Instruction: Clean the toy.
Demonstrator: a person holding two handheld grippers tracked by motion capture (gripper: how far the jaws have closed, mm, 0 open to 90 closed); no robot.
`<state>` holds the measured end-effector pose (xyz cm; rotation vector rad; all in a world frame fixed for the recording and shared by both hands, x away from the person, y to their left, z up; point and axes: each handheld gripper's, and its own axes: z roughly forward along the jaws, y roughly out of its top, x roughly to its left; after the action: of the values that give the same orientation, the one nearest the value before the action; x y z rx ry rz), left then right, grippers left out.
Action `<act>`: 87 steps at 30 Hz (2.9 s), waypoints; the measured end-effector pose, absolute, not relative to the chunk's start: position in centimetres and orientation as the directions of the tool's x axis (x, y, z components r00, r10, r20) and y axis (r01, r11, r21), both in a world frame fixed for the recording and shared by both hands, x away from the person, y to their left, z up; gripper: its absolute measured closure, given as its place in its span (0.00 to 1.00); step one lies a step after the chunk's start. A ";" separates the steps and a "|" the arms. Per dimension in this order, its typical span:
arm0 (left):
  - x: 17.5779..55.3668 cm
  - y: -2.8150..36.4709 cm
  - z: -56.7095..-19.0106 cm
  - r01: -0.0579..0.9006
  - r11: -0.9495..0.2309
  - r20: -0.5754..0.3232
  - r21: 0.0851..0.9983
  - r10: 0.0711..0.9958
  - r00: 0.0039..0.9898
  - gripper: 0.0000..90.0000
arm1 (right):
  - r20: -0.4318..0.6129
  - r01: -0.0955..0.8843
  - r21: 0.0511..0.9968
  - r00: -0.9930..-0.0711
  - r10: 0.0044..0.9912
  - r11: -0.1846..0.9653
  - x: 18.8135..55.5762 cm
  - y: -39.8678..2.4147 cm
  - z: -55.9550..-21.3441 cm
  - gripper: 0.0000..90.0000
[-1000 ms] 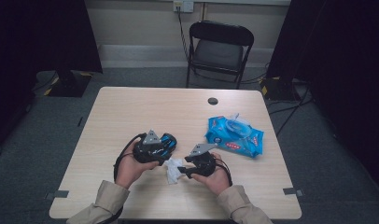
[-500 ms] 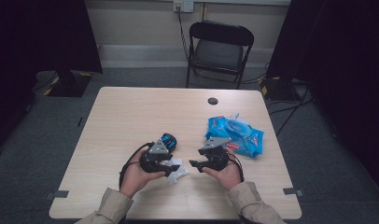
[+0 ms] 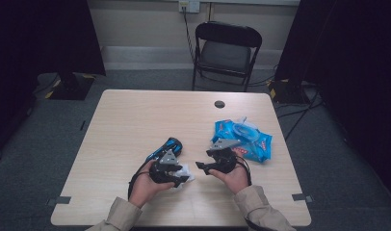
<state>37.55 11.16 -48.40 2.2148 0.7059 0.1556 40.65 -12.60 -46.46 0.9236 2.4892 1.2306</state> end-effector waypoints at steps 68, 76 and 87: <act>34.0 20.5 -45.9 0.556 -0.404 -0.166 0.726 0.683 0.712 0.89 | 0.087 0.369 0.771 -0.868 0.489 0.518 44.0 -3.2 -46.8 0.16; 33.6 22.9 -45.9 0.583 -0.362 -0.170 0.727 0.728 0.664 0.89 | 0.073 0.350 0.769 -0.879 0.470 0.535 44.6 -1.2 -47.0 0.16; 34.0 25.0 -46.6 0.605 -0.296 -0.173 0.739 0.785 0.595 0.89 | 0.035 0.336 0.771 -0.870 0.491 0.541 44.5 -0.3 -48.3 0.16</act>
<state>34.00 25.02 -46.59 2.0141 1.1008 0.2820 44.53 -0.31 -48.30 0.7030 2.5900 1.2367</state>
